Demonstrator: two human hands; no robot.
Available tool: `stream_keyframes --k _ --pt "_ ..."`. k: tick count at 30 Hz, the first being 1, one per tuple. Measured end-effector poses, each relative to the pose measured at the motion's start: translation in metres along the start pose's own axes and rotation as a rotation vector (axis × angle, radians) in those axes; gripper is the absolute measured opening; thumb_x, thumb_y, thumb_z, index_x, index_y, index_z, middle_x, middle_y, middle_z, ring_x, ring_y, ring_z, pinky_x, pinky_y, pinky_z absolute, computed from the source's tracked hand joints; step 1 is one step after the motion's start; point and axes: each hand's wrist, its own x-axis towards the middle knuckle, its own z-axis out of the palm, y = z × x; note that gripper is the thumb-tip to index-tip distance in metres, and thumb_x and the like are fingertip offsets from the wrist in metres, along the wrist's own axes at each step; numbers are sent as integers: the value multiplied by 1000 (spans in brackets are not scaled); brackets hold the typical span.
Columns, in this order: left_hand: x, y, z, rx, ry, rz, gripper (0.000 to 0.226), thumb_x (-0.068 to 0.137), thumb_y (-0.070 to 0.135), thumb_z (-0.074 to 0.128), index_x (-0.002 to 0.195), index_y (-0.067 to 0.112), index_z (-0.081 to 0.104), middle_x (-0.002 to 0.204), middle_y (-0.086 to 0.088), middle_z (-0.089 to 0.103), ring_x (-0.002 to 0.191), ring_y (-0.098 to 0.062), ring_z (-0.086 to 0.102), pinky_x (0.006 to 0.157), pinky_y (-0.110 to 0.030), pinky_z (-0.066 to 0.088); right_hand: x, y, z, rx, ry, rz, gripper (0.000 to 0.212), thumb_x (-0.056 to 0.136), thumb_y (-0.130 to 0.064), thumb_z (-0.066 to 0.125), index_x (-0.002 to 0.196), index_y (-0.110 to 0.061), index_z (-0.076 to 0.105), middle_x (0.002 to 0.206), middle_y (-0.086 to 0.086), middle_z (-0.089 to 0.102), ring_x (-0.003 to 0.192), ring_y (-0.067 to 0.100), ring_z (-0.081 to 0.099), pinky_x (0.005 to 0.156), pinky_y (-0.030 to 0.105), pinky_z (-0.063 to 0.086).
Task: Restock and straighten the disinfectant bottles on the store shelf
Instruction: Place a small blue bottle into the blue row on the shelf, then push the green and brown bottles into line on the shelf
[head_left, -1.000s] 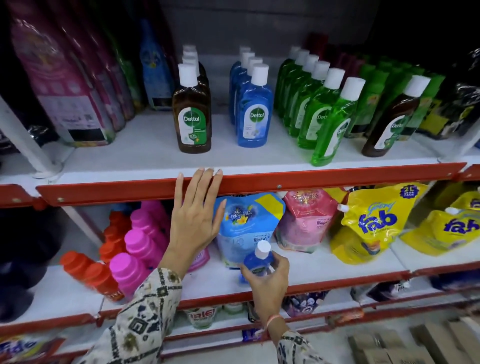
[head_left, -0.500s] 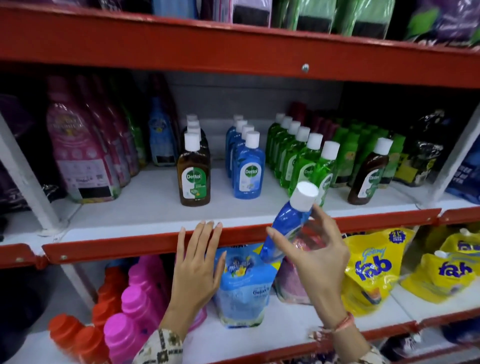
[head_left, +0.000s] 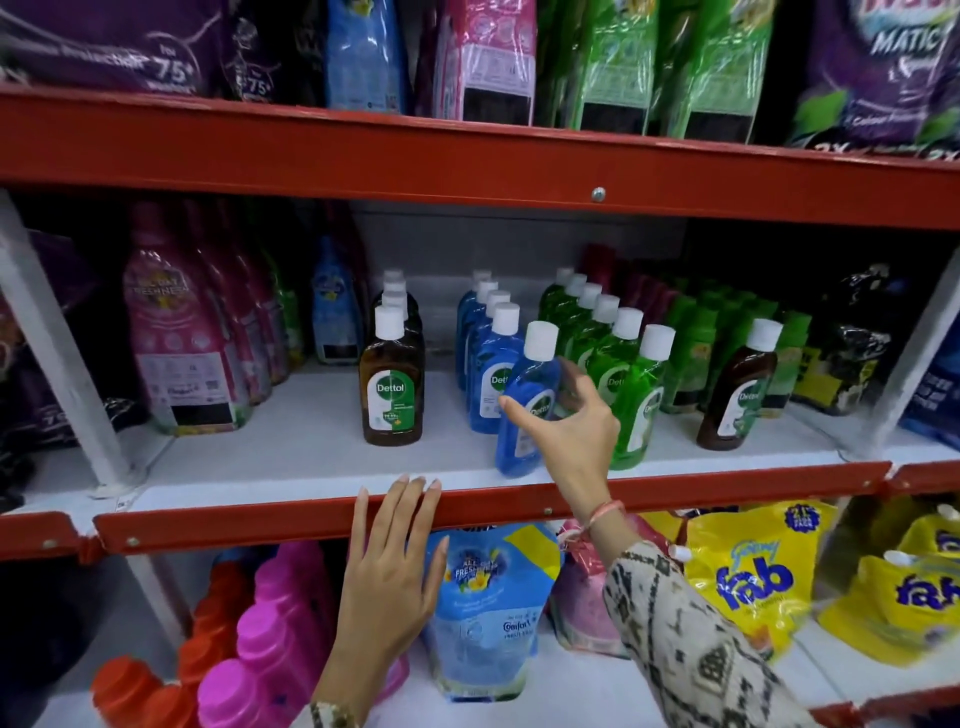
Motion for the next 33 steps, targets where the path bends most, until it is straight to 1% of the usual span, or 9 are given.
stream_keyframes --k 7,12,14,16,19,21,25,30,33 --pt "2 9 -3 14 21 -40 55 96 38 39 144 10 41 143 -11 51 140 -24 36 121 -52 16 3 13 3 -10 -68 -15 80 66 -40 91 136 -21 57 114 -15 66 108 10 66 97 32 56" --pt "9 27 -5 61 1 -51 59 94 41 39 144 8 41 148 -12 47 142 -23 33 118 -57 16 -4 15 -7 7 -130 -46 85 71 -46 86 143 -19 49 133 -13 61 122 4 56 99 4 42" --pt "16 37 -3 52 -19 -34 60 95 41 38 145 9 39 153 -9 41 144 -22 30 117 -58 19 -10 18 -19 5 -108 -55 77 76 -51 80 141 -21 51 140 -7 59 127 6 55 106 20 46" --pt "24 47 -1 49 -31 -32 59 97 42 34 147 10 38 156 -7 36 146 -22 28 116 -58 22 -14 23 -35 19 -43 -72 56 82 -50 74 130 -26 58 128 -9 64 120 5 59 103 35 52" --pt "31 57 4 68 -32 -55 60 96 42 36 146 10 38 156 -7 35 145 -23 30 117 -60 20 -9 34 -66 40 119 -77 29 90 -42 67 114 -28 61 111 -12 66 107 8 65 95 40 58" --pt "31 59 9 83 -21 -69 60 95 43 37 145 9 41 154 -8 38 144 -24 32 117 -61 18 2 45 -89 7 236 -53 22 93 -32 66 112 -23 61 110 -3 66 106 16 64 95 45 57" --pt "28 60 13 106 31 -60 58 94 41 37 141 8 46 146 -11 50 138 -25 38 116 -62 19 34 72 -129 -150 326 37 40 94 -22 67 128 -7 53 128 14 56 119 30 53 101 44 47" --pt "29 63 15 116 59 -85 55 94 38 39 137 6 50 134 -14 59 129 -29 47 117 -62 17 79 95 -157 -348 202 232 89 86 -23 75 151 4 21 151 30 33 141 46 30 116 54 30" --pt "29 64 15 116 63 -96 55 94 38 40 137 6 50 132 -15 59 128 -29 47 117 -62 17 102 104 -166 -383 137 285 94 81 -25 81 146 11 24 149 33 38 140 46 35 114 54 34"
